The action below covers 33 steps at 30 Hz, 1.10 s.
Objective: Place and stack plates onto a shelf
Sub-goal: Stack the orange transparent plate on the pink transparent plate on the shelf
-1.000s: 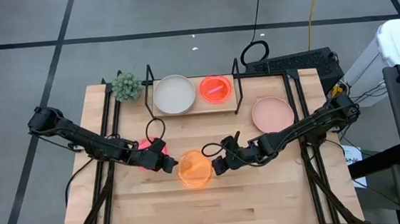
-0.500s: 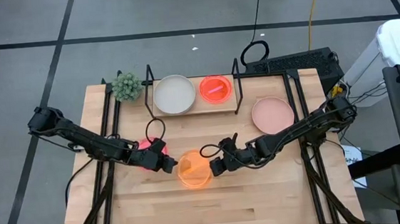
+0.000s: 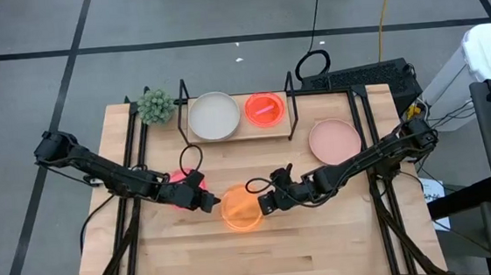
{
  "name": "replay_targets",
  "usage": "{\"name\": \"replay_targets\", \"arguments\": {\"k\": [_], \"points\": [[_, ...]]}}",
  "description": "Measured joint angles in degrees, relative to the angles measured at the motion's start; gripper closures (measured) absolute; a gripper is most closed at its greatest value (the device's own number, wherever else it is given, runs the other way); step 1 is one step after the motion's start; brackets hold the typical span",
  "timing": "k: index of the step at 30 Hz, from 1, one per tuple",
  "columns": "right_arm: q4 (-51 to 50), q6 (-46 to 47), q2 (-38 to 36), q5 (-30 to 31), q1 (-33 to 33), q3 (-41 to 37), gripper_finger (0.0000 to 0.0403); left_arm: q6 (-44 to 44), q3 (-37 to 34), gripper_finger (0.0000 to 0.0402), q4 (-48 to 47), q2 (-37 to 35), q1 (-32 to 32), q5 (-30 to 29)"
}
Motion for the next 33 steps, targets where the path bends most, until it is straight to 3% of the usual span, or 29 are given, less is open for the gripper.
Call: {"name": "replay_targets", "arguments": {"k": [4,6,14,18,27,33], "points": [[-0.5,0.3,0.0,-0.1,0.0,0.0,0.0402,2.1,0.0,0.0394,1.5,0.0,-0.2,0.1],[-0.6,0.7,0.0,-0.1,0.0,0.0,0.0402,2.9,0.0,0.0370,2.8,0.0,-0.3,0.2],[-0.3,4.7,-0.3,-0.4,0.7,0.0,0.0403,1.1,0.0,0.0181,3.7,-0.8,-0.2,0.5],[-0.5,10.8,-1.6,1.3,4.5,0.0,0.0403,1.3,0.0,0.0118,4.5,-5.5,-0.2,0.2],[-1.6,19.5,-1.6,9.4,8.7,-0.8,0.0403,7.7,0.0,0.0099,-3.2,-17.3,1.4,-3.5],[6.6,23.1,-1.6,23.2,8.9,-3.3,0.0403,15.3,0.0,0.0099,-6.1,-23.1,3.1,-3.6]]}}
